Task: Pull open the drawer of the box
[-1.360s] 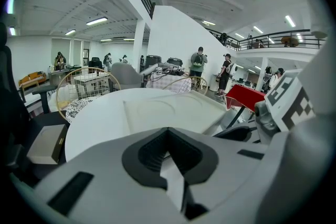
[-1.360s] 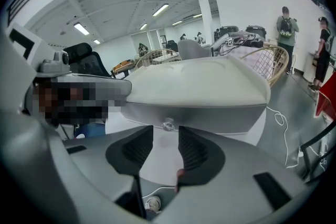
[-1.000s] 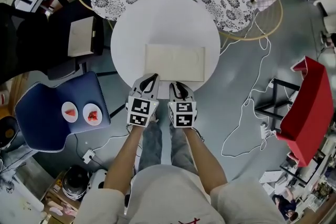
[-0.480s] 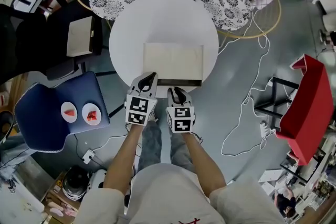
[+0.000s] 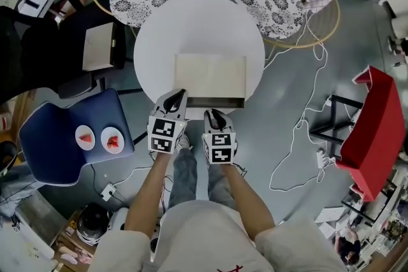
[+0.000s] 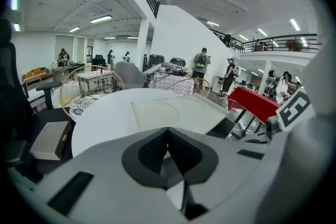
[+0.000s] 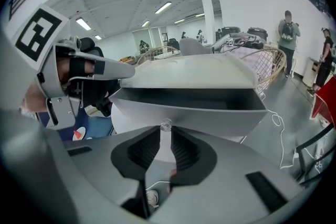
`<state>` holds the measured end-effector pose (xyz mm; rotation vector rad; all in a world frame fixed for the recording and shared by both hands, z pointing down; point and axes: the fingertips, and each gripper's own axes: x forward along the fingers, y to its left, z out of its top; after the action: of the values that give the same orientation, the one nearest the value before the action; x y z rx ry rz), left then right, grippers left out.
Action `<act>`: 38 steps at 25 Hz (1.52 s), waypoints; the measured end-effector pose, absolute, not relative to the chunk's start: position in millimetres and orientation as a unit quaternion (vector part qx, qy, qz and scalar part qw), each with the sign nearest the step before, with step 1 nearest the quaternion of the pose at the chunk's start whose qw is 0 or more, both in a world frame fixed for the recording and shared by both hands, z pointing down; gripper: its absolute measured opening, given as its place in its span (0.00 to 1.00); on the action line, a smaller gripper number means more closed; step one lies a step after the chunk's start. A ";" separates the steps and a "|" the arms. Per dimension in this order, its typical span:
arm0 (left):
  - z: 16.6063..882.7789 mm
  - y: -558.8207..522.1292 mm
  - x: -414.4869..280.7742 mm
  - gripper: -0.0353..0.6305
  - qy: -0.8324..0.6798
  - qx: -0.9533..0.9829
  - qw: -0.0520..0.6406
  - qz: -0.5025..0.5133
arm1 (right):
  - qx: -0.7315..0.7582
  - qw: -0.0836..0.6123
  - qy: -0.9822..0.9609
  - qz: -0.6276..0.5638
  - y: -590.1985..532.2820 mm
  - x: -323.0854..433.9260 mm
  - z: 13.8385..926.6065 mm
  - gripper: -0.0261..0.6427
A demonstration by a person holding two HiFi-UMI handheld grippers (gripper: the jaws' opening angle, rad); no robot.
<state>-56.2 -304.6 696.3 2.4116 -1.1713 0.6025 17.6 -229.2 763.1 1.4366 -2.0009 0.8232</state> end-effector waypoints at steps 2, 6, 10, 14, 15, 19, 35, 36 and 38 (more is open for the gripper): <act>695.8 -304.4 -59.1 0.07 -0.422 0.859 0.197 0.213 | 0.532 0.270 -0.742 0.306 -226.3 17.5 763.1 0.15; 693.8 -300.5 -61.7 0.07 -0.423 0.858 0.198 0.212 | 0.529 0.274 -0.742 0.307 -217.4 16.9 762.7 0.15; 693.1 -296.8 -66.7 0.07 -0.428 0.856 0.201 0.210 | 0.529 0.279 -0.740 0.308 -206.8 17.3 764.2 0.15; 693.7 -295.0 -69.2 0.07 -0.431 0.854 0.202 0.211 | 0.528 0.282 -0.739 0.310 -196.8 17.7 765.3 0.15; 694.0 -294.7 -69.3 0.07 -0.432 0.853 0.203 0.210 | 0.527 0.283 -0.739 0.310 -194.5 17.7 765.6 0.15; 692.4 -293.3 -70.1 0.07 -0.435 0.853 0.202 0.206 | 0.527 0.283 -0.739 0.311 -187.9 15.9 766.3 0.15; 675.3 -280.3 -65.3 0.07 -0.432 0.857 0.193 0.207 | 0.521 0.277 -0.739 0.326 -162.0 26.8 756.4 0.22; 672.8 -279.0 -65.1 0.07 -0.433 0.856 0.192 0.206 | 0.521 0.275 -0.740 0.324 -159.7 28.7 752.4 0.22; 667.8 -275.0 -64.8 0.07 -0.437 0.855 0.192 0.201 | 0.518 0.265 -0.747 0.322 -156.9 30.3 742.1 0.22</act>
<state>-64.8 -275.0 667.8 2.4016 -1.2259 0.5652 30.3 -156.9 742.1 1.3985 -2.0173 0.8702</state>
